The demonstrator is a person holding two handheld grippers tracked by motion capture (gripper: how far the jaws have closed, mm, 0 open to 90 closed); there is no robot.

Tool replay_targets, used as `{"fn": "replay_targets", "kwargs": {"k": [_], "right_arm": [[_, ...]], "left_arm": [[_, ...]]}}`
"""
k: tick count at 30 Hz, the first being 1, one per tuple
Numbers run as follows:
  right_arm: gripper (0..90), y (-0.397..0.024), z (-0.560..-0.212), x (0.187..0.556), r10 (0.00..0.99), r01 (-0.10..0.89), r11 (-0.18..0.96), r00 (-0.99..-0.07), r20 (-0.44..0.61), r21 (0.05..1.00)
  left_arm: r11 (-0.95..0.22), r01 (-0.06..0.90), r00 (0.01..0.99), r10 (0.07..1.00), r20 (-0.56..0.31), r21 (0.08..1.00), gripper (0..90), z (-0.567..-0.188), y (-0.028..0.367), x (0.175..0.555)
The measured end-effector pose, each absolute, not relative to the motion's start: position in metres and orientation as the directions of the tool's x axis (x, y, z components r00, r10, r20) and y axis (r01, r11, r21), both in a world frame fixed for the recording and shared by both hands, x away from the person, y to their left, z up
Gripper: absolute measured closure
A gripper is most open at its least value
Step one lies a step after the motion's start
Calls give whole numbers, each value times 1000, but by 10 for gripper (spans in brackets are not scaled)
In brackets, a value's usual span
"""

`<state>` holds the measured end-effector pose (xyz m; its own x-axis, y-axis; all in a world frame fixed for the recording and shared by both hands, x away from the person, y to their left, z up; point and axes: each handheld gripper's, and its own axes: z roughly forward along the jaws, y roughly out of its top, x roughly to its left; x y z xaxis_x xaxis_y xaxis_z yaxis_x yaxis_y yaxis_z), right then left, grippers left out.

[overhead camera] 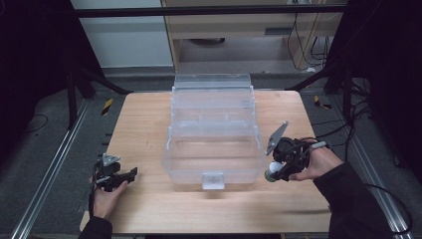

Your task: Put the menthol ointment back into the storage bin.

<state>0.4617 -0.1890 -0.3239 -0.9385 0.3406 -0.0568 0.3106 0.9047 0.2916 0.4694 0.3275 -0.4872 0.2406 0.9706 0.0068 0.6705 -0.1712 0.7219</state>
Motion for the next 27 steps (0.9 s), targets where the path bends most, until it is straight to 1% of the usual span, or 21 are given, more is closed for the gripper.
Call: {"fn": "replay_targets", "kwargs": {"k": [9,14,21,27], "right_arm": [[505,-181,-309,469,336,298,900,-939,-72,318],[505,-172,-305,481,335,286,892,-938,-86,349],[505,-162,-308,496,346,292,881,-934,-87,373],[505,-154,-320,509,341,287,883,-936,-87,372]], "left_arm": [[-174,671,242,970,9,720,299,-487,326,471],[-167,670,235,972,6,723,300,-486,327,470],[-167,669,238,971,4,725,300,-486,327,470],[-169,668,241,971,4,725,300,-485,327,470]]}}
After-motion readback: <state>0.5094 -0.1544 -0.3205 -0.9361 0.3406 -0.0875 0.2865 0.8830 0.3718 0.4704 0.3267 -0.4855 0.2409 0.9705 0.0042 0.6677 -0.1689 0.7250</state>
